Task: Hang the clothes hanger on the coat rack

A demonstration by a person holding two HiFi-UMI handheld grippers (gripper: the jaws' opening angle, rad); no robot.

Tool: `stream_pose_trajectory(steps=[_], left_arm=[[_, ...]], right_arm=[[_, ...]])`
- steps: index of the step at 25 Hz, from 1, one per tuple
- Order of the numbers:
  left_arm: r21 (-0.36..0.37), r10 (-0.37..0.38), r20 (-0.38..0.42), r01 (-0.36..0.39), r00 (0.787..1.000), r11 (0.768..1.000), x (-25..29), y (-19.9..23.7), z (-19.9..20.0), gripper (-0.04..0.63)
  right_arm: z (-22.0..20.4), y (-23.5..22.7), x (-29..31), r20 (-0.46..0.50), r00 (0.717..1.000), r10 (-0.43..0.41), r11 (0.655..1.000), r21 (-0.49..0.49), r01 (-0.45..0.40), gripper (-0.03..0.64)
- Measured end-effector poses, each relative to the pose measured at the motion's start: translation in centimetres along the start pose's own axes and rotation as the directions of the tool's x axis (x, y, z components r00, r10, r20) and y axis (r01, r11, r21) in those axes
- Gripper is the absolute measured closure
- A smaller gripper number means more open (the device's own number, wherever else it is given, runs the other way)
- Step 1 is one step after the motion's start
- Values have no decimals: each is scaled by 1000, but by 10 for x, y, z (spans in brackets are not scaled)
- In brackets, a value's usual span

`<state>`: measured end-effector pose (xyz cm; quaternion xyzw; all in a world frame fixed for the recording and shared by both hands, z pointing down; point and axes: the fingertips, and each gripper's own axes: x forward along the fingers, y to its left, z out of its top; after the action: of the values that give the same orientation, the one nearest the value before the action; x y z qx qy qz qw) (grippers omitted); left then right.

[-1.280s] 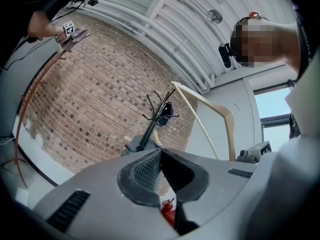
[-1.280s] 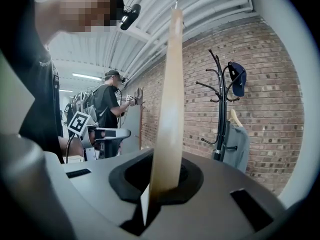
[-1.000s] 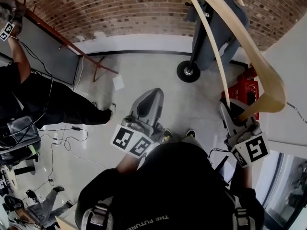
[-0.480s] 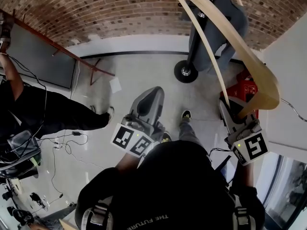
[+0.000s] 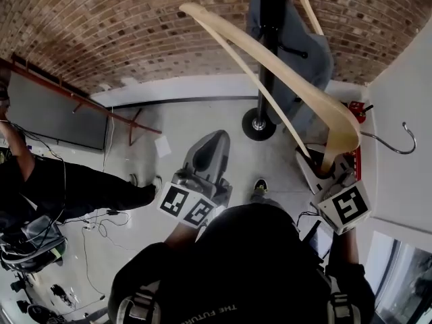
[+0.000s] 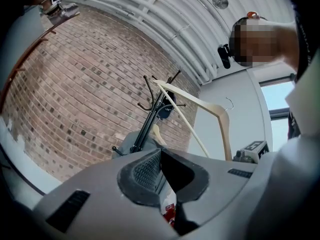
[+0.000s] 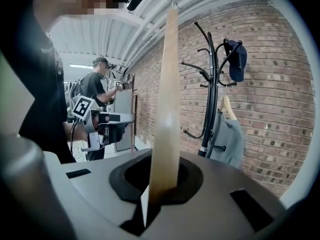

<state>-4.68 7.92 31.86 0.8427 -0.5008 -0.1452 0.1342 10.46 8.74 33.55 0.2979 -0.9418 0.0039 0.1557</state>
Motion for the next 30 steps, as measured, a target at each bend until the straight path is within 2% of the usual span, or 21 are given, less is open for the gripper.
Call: stream_pose_trajectory(steps=[9,18,30], left_arm=[[14,35,-11,-35,999,999,62,-3,-7,575],[26,58,-17,-58,998,998,86,12,-8,574],[0,-5,8,5,1000,1000,137,69,15,575]], right_arm=[[-13,-67,8,-34,999,40,999,12,-39,591],[-25,-97,30,-83,992,97,994,51,-92,590],[-1,-141,82,-116,986,123,992,25,-121,591]])
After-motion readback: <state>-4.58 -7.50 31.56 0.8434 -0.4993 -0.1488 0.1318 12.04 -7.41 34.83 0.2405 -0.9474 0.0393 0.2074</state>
